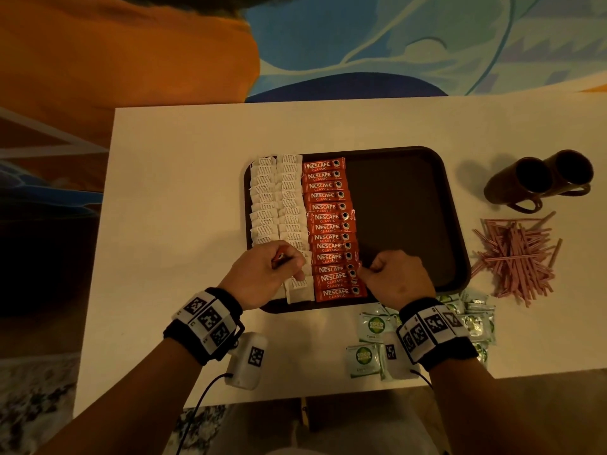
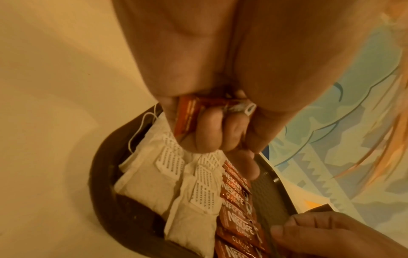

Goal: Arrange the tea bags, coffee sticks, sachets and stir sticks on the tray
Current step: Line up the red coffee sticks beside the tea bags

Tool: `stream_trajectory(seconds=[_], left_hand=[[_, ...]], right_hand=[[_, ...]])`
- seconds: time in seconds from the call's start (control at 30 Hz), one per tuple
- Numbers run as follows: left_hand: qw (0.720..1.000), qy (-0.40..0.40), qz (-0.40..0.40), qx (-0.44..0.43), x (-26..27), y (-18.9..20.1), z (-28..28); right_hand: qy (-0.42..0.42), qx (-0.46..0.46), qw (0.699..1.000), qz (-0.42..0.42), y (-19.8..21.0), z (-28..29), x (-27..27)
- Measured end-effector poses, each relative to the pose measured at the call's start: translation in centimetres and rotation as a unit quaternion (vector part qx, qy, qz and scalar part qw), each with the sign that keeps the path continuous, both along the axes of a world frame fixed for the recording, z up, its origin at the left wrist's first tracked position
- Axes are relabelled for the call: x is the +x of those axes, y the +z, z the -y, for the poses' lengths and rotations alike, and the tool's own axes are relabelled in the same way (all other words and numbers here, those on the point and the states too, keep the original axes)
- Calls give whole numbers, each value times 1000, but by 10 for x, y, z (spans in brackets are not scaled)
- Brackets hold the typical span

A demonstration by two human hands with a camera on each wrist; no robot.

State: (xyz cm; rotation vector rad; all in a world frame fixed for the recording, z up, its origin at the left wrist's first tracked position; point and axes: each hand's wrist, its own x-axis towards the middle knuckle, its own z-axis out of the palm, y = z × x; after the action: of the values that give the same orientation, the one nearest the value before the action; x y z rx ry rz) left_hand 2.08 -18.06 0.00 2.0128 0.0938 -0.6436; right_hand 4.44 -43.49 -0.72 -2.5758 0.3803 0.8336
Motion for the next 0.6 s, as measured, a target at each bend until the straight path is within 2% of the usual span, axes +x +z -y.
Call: stream_trajectory(seconds=[0.1, 0.2, 0.3, 0.37, 0.47, 0.6], left_hand=[[1000, -14, -21, -19, 1, 5, 4], [997, -40, -47, -46, 2, 7, 9], [993, -85, -47, -61, 3, 10, 17], [992, -116, -27, -42, 3, 14, 22], [990, -139, -7, -31, 5, 18, 26], [988, -118, -55, -79, 6, 19, 17]], right_hand=[[10, 22, 999, 26, 10, 0, 1], [35, 124, 990, 64, 23, -6, 3], [75, 272, 953, 108, 33, -21, 2], [111, 329, 929, 126, 34, -32, -1], [127, 335, 920, 157, 31, -40, 0], [91, 303, 938, 140, 26, -28, 3]])
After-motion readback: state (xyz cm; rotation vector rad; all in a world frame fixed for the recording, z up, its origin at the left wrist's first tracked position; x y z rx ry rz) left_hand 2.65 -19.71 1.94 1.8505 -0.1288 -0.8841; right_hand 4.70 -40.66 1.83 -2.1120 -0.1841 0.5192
